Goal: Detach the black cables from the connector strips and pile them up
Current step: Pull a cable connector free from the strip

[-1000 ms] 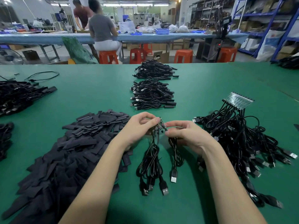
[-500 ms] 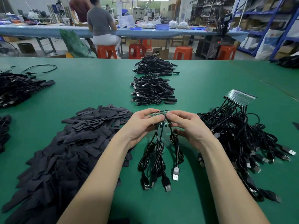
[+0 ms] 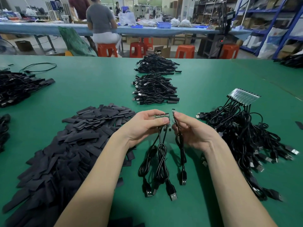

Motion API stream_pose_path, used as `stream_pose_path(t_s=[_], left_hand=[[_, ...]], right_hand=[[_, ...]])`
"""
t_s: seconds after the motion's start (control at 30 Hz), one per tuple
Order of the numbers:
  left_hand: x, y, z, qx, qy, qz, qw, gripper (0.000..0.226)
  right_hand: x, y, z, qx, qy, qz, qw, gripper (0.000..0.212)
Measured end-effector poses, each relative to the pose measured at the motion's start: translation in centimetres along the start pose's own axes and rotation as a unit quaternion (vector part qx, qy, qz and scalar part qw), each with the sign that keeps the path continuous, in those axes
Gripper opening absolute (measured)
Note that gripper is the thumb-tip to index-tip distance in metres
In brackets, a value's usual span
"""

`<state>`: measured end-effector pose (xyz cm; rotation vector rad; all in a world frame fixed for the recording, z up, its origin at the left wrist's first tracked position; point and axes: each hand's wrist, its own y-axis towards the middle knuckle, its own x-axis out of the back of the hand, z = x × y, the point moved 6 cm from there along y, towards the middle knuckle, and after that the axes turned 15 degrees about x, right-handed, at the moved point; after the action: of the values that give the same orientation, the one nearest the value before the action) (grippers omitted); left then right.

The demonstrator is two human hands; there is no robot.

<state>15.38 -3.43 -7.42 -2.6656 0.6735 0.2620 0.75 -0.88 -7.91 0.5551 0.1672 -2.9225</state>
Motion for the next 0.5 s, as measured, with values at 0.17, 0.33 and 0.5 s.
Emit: stream_pose_path(t_s=[0.17,0.33,0.5], left_hand=[[1.2,-0.3,-0.5,-0.060,0.356,-0.240,0.901,0.023],[-1.3,0.0,-0.7,-0.142,0.227,-0.228,0.936,0.015],[-2.9,1.0,1.0,-0.081,0.007,-0.125,0.989,0.008]], right_hand=[[2.0,0.5,2.0,0.052,-0.114,-0.051,0.991,0.030],[2.4,1.1,2.2,0.070,-0.130,-0.138,0.979,0.030],[1.7,1.4,1.5,0.065,-0.108,-0.154,0.980,0.013]])
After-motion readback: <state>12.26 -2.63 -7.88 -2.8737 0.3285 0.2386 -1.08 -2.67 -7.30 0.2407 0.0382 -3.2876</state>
